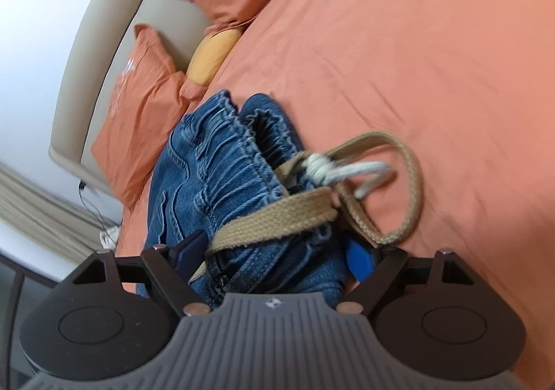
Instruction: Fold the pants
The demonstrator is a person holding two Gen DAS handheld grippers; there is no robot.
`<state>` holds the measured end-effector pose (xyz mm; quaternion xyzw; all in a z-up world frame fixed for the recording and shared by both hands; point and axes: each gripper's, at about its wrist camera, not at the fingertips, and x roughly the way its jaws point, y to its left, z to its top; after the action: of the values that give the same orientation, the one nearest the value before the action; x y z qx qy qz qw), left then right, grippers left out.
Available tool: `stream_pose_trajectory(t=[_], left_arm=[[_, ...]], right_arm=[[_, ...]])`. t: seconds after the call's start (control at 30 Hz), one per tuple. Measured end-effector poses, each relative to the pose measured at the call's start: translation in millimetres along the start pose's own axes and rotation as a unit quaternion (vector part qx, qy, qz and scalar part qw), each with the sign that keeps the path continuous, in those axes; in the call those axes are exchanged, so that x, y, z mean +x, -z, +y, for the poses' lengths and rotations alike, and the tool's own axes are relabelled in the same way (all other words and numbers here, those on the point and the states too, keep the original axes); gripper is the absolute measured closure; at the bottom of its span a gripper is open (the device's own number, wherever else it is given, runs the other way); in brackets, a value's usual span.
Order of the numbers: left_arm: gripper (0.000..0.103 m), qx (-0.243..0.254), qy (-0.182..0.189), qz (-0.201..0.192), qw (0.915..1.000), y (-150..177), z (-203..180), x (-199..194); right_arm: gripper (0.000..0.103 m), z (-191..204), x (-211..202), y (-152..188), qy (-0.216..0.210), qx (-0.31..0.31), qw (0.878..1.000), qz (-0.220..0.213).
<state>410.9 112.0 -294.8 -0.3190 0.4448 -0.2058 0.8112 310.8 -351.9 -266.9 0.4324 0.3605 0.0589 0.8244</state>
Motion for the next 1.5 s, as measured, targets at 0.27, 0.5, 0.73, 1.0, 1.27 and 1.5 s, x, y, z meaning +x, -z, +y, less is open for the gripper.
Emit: stream_pose_trajectory(t=[0.27, 0.5, 0.73, 1.0, 1.27, 1.5], left_arm=[[0.033, 0.026, 0.012, 0.006, 0.9996, -1.0, -1.1, 14.3], [0.054, 0.055, -0.008, -0.001, 0.9985, 5.7, -11.9, 11.0], [0.077, 0.080, -0.007, -0.022, 0.9965, 7.9, -30.3, -6.9], [0.080, 0.121, -0.014, -0.035, 0.9920, 0.3, -57.5, -38.4], [0.080, 0.154, -0.048, -0.043, 0.9860, -25.6, -56.2, -102.1], [0.080, 0.177, -0.102, -0.061, 0.9770, -57.4, -37.3, -178.8]], right_arm=[[0.044, 0.0, 9.2, -3.8, -0.002, -0.013, 1.000, 0.001], [0.057, -3.1, 4.6, -1.8, -0.014, -0.018, 1.000, 0.006], [0.065, 13.7, -10.4, -0.7, -0.016, -0.052, 0.998, -0.013], [0.075, 52.1, -29.0, -9.6, -0.011, -0.071, 0.997, -0.023], [0.076, 109.0, -16.8, 12.7, -0.033, -0.098, 0.995, 0.007], [0.077, 173.6, 20.7, 58.5, -0.086, -0.097, 0.991, 0.032]])
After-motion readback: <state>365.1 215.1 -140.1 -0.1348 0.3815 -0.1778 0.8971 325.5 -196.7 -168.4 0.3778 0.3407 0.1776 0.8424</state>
